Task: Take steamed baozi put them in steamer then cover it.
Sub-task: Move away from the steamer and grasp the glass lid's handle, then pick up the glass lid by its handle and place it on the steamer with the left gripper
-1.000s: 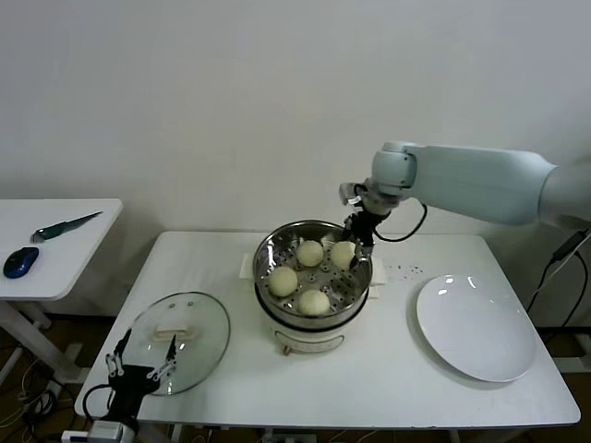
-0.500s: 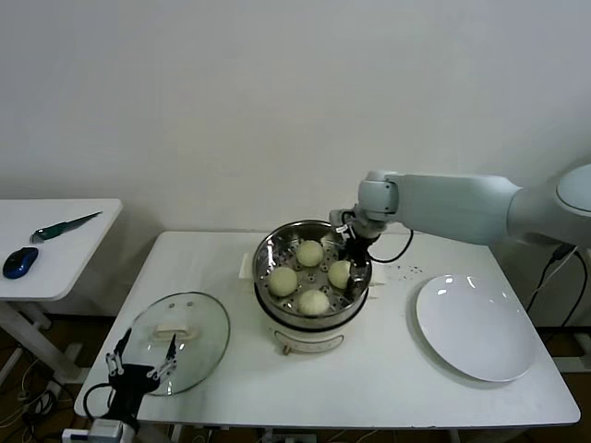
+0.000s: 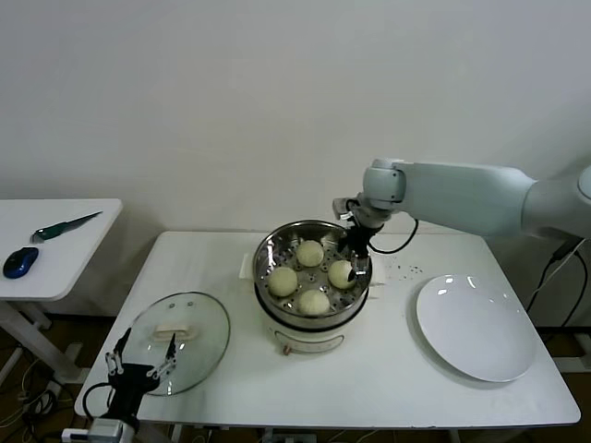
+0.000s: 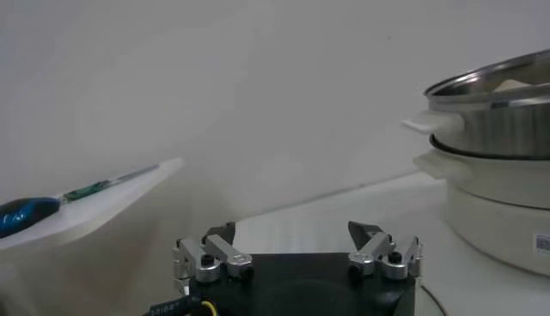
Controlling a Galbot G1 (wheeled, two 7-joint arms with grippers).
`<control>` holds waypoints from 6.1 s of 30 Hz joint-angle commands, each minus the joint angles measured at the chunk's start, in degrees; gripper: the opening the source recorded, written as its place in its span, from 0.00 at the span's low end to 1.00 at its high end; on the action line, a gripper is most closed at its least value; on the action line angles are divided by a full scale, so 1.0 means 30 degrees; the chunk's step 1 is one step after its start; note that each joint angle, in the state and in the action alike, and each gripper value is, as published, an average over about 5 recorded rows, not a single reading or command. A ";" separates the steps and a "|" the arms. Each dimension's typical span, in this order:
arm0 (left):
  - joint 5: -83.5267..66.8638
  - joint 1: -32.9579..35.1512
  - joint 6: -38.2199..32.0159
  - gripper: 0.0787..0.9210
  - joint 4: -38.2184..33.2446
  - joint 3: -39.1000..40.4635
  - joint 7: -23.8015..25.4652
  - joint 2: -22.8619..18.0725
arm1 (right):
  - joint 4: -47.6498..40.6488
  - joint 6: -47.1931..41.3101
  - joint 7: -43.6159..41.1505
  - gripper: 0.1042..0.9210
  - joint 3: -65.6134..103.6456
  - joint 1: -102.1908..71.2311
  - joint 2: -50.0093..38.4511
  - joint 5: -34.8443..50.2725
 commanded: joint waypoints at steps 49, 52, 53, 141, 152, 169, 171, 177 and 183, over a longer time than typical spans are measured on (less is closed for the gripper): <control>2.9432 -0.2285 0.1249 0.88 0.3893 0.0674 -0.2062 -0.1009 | 0.5994 1.0245 1.3499 0.88 4.2201 -3.7159 -0.3538 0.0842; 2.9368 -0.3118 0.0875 0.88 0.4841 0.0629 -0.2691 -0.0959 | 0.5947 1.0119 1.3482 0.88 4.2227 -3.7274 -0.3344 0.0328; 2.9274 -0.3384 0.0767 0.88 0.5144 0.0634 -0.2848 -0.0932 | 0.5912 1.0069 1.3478 0.88 4.2241 -3.7295 -0.3297 0.0144; 2.4824 -1.1460 1.5410 0.09 -0.2986 1.3357 0.3847 0.9732 | 0.1510 1.1110 1.2352 0.88 4.1742 -3.5017 -0.1623 -0.4391; 2.9731 -1.6959 1.5410 0.09 0.0207 1.7768 0.9030 0.3693 | 0.0428 1.1528 1.2234 0.88 4.1769 -3.4567 -0.1356 -0.4934; 3.1130 -1.7841 1.5410 0.09 0.5497 1.8979 0.7565 -0.3553 | 0.0166 1.1971 1.2120 0.88 4.2439 -3.5020 -0.1414 -0.5209; 3.0955 -1.7811 1.5410 0.09 0.5928 1.8867 0.7221 -0.3664 | 0.0169 1.2003 1.2114 0.88 4.2526 -3.5086 -0.1423 -0.5247; 3.0430 -1.7540 1.5410 0.09 0.7037 1.8410 0.6243 -0.3745 | 0.0123 1.2084 1.2093 0.88 4.2686 -3.5179 -0.1398 -0.5364; 3.0080 -1.7439 1.5410 0.09 0.7803 1.8050 0.5551 -0.3722 | 0.0183 1.2090 1.2091 0.88 4.2702 -3.5124 -0.1297 -0.5565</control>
